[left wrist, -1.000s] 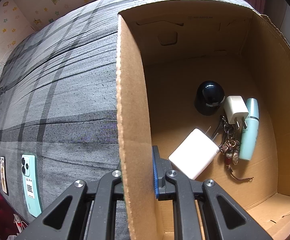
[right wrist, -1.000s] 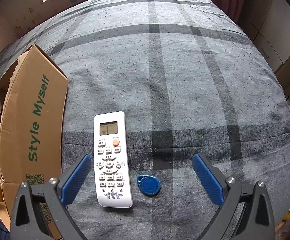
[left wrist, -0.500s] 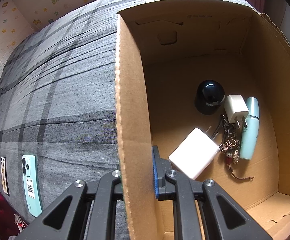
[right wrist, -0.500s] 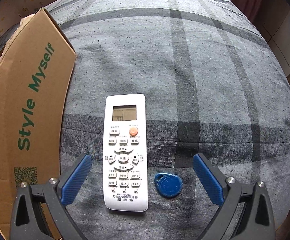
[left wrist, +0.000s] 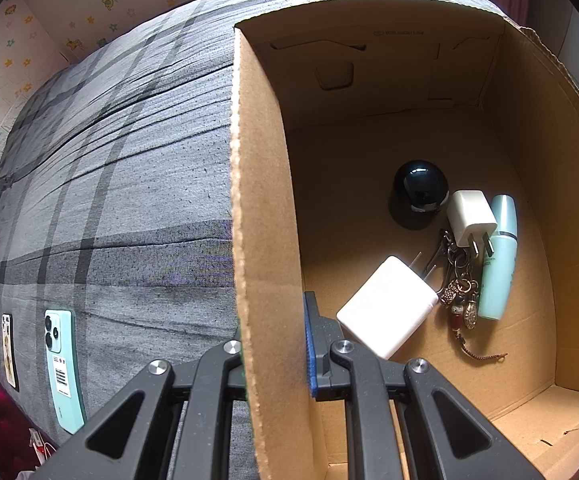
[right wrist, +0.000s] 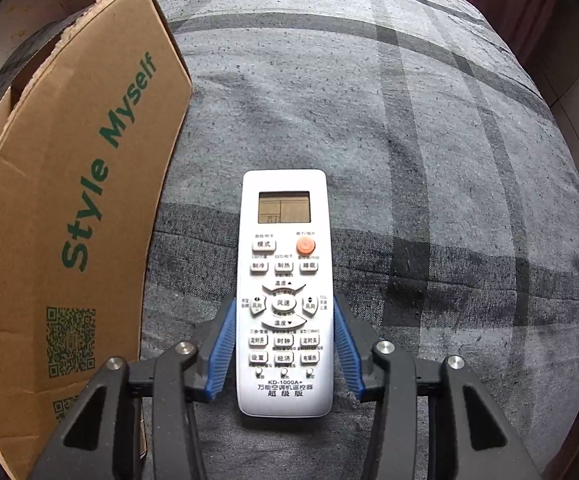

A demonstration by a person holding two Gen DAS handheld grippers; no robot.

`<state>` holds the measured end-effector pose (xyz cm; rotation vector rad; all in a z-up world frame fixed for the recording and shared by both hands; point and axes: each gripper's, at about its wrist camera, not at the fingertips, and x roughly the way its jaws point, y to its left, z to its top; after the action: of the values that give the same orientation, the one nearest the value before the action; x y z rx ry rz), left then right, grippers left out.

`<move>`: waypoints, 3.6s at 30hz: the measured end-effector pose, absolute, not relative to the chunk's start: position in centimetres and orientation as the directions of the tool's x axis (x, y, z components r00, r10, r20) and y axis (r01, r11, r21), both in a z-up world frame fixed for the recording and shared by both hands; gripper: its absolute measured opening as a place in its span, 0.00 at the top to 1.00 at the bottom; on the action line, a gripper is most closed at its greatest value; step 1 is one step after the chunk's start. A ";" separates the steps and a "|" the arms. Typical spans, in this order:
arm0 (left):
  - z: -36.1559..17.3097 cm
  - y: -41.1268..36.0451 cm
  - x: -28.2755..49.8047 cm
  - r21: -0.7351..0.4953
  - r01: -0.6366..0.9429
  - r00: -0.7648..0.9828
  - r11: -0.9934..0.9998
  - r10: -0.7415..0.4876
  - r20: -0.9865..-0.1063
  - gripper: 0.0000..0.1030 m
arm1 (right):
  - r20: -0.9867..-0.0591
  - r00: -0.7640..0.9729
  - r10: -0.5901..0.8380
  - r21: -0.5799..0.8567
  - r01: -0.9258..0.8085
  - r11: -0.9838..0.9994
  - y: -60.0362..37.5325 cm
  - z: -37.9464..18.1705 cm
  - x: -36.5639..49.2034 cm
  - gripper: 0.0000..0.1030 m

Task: Organize rigid objects
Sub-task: 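Close the right gripper on the white remote, then lift the white remote with the right gripper and carry it into the box, then lower the remote into the box and open the right gripper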

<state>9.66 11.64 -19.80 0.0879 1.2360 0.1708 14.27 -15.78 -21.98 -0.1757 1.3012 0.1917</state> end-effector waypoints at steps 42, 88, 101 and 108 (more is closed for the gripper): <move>-19.9 12.5 9.9 0.121 -0.091 0.314 0.988 0.144 -0.939 0.88 | -0.895 0.401 0.195 0.016 -0.409 0.913 -6.0 -8.5 12.6 0.52; -19.9 12.1 10.0 0.127 -0.090 0.310 0.988 0.149 -0.939 0.88 | -0.963 0.214 0.161 0.033 -0.500 0.866 3.5 -19.6 14.4 0.49; -19.8 12.1 9.9 0.129 -0.091 0.310 0.988 0.151 -0.939 0.87 | -0.941 0.290 0.172 -0.004 -0.521 0.854 4.0 -17.3 13.3 0.14; -19.9 12.2 10.0 0.126 -0.091 0.309 0.988 0.149 -0.939 0.88 | -0.932 0.331 0.150 -0.037 -0.497 0.867 2.7 -16.3 12.9 0.02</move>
<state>9.97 12.19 -19.88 0.0525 1.2471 0.1587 12.86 2.66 -16.29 -0.3434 1.1623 0.4334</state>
